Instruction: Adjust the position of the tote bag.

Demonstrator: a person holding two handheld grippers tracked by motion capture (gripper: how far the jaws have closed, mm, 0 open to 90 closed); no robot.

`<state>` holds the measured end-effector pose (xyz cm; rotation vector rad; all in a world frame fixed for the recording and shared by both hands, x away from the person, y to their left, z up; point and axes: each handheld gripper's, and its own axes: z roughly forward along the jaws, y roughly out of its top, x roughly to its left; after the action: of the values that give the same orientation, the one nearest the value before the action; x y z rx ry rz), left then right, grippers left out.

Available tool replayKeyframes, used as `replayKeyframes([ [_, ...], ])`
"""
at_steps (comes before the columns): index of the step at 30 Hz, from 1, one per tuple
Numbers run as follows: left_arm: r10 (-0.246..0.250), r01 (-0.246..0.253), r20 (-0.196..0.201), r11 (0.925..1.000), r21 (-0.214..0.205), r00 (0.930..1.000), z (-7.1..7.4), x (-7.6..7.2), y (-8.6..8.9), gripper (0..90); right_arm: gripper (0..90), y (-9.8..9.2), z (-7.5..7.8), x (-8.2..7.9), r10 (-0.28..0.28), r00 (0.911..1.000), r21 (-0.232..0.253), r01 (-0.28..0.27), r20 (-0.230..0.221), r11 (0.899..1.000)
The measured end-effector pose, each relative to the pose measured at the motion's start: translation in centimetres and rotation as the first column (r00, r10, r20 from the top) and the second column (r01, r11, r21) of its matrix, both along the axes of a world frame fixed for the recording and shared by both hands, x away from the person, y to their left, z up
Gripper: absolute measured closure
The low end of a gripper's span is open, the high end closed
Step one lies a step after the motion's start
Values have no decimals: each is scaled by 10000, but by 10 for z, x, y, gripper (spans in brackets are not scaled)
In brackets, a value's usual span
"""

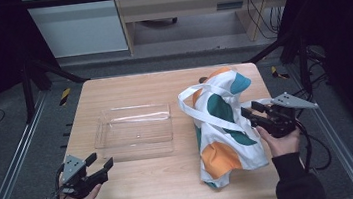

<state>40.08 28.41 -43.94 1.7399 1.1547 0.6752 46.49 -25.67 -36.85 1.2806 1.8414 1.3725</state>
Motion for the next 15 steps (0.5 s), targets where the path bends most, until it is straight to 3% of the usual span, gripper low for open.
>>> replayKeyframes([
  [1, 25, -25, -9, 10000, 10, 10000, -1, 1, 0, 363, 434, 0, -12, 12, -140, 9996, -21, 139, -230, 9999],
  [2, 25, -25, -9, 10000, 10, 10000, -1, 1, 0, 363, 434, 0, -12, 12, -140, 9996, -21, 139, -230, 9999],
  [4, 30, -30, -6, 10000, 33, 10000, -1, 1, 0, 364, 375, -1, -29, 25, -221, 9969, 190, 236, -752, 9995],
  [7, 45, -45, -23, 10000, 35, 10000, -1, 1, 0, 363, 336, 0, -42, 30, -54, 9942, 383, 96, -1075, 9992],
  [10, 3, -2, -40, 10000, 67, 10000, -1, 1, -2, 363, 310, 4, -47, 31, 107, 9929, 386, -61, -1187, 9992],
  [15, -75, 76, -52, 9999, 101, 10000, -2, 1, -3, 363, 300, 10, -43, 24, 315, 9946, 507, -266, -993, 9984],
])
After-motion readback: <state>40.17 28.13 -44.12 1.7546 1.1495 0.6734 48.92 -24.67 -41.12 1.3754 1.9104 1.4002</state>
